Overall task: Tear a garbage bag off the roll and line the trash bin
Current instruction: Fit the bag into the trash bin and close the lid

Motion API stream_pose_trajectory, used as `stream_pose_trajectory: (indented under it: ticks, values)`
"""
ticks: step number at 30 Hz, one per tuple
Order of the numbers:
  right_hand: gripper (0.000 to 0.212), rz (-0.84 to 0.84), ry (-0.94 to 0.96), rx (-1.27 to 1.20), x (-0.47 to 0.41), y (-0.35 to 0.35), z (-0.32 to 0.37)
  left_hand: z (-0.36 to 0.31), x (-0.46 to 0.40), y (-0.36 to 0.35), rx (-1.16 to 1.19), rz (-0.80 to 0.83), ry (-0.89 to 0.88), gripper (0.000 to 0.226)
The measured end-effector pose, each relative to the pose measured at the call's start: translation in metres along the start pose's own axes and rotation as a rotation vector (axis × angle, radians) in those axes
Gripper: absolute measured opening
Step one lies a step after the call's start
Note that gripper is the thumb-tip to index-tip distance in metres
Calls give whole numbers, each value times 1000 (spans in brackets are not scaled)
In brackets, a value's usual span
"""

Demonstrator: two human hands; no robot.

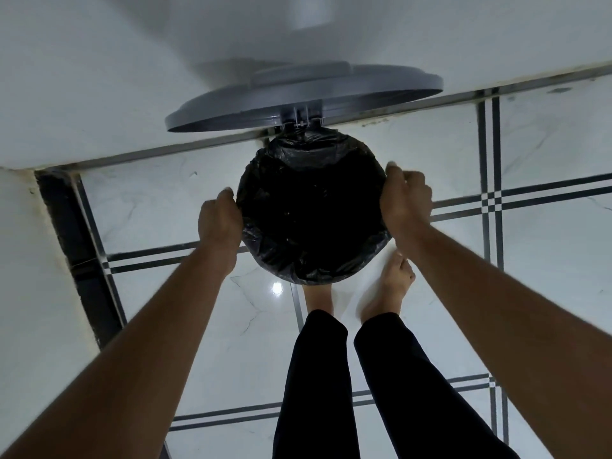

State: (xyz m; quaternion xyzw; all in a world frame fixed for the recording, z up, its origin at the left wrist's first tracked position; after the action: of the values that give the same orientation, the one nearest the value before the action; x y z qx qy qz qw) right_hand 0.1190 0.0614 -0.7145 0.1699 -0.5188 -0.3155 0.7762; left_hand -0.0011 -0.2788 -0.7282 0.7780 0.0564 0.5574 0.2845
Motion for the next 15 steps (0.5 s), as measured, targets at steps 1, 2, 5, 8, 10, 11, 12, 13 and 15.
stream_pose_trajectory:
  ticks: [1,2,5,8,10,11,12,13,15]
  values:
    - [64,22,-149,-33,7,-2,-17,13,9,-4,47,46,98,30]
    - [66,71,-278,-108,17,-9,-30,28,16,-12,80,114,211,36]
    - [61,210,-425,-364,38,-26,-43,55,33,-33,170,304,419,59]
    - [62,222,-428,-509,38,-29,-45,63,27,-36,274,312,437,69]
    - [58,198,-429,-508,36,-29,-47,70,22,-32,299,282,475,76]
    - [61,174,-420,-458,33,-27,-49,74,20,-30,282,257,495,78]
    - [64,135,-396,-381,29,-23,-51,75,17,-27,255,224,491,77]
    - [67,89,-358,-302,24,-18,-54,72,15,-23,230,186,452,76]
    - [70,15,-215,-191,16,-10,-48,59,10,-18,233,122,295,73]
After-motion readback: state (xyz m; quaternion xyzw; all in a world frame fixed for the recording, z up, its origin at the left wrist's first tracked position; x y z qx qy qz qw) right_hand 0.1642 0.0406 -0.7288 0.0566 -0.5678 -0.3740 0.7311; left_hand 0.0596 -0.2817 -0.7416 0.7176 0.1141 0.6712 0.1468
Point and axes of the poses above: each hand's wrist, its own x-axis away from the middle knuckle, its own y-axis out of the back of the hand, z = x × y, the point moved 10 cm from there along -x, towards the middle knuckle, and after that the axes turned 6 degrees about y, right-handed, at the moved point
